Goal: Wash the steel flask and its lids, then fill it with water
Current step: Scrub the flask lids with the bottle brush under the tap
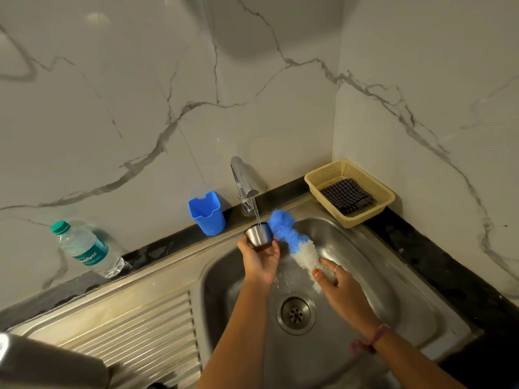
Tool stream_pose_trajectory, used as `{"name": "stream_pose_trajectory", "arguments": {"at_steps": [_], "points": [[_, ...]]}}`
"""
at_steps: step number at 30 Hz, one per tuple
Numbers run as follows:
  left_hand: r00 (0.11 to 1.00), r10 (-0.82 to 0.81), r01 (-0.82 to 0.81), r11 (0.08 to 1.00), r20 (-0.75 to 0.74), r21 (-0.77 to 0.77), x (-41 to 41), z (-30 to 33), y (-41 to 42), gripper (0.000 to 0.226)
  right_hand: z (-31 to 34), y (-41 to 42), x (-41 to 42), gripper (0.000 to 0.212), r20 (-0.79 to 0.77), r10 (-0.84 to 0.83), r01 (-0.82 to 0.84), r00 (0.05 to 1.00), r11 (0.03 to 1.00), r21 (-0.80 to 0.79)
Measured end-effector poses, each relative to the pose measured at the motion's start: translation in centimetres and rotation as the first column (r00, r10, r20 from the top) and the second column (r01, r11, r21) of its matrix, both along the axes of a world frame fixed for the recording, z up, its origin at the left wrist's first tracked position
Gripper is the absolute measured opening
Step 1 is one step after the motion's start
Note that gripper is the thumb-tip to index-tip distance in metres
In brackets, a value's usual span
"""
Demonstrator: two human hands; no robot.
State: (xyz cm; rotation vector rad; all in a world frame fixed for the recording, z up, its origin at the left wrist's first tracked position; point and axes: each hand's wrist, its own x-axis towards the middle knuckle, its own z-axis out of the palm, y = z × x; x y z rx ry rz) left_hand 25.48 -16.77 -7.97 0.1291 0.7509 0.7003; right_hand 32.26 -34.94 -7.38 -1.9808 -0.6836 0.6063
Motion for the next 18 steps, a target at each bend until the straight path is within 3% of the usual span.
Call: {"name": "stream_pose_trajectory", "arguments": {"at_steps": [9,14,18], "points": [[0.993,-0.055,0.059,0.998,-0.101,0.036,-1.0,-0.2,0.5,0.039,4.9,-0.6,5.7,0.044,-0.089,0.141,-0.150,0.986,0.983,-0.108],[0.988,-0.066,0.073,0.996,-0.140,0.048,-1.2,-0.2,0.2,0.043,7.5,0.7,8.2,0.044,-0.170,0.282,-0.324,0.944,0.887,-0.328],[0.991,-0.053,0.059,0.997,-0.122,0.050,-1.5,0.0,0.2,0.048,8.6,1.3,9.3,0.040,-0.213,0.352,-0.409,0.911,0.831,-0.377]]}}
